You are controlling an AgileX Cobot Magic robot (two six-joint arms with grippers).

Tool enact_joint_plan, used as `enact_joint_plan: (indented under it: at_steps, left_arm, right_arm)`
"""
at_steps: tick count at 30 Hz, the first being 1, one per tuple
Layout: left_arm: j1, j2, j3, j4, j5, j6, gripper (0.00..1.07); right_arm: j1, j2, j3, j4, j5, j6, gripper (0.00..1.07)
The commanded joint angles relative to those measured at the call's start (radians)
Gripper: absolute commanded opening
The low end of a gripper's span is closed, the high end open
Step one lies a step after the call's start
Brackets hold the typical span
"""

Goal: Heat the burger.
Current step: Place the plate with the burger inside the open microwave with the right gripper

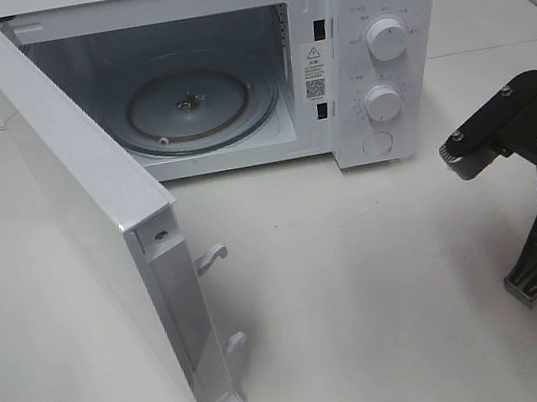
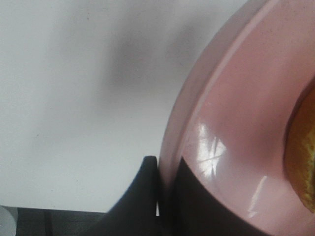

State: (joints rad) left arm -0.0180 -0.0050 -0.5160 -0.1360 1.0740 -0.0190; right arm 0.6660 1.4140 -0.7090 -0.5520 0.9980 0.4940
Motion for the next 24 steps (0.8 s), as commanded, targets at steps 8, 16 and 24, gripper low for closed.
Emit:
enact_joint_plan:
  at_steps: [8,16,24]
  left_arm:
    - [0.0,-0.017,0.0,-0.003,-0.01,-0.005,0.98]
    - [0.0,-0.017,0.0,-0.003,-0.01,-0.005,0.98]
    - [0.0,-0.017,0.0,-0.003,-0.01,-0.005,0.98]
  right_arm:
    - [0.118,-0.017,0.005,-0.046,0.077,0.0,0.0]
    - [0.152,-0.028,0.075,-0.027,0.082,0.007,0.0]
    - [0.152,-0.028,0.085,-0.027,0.082,0.0,0.0]
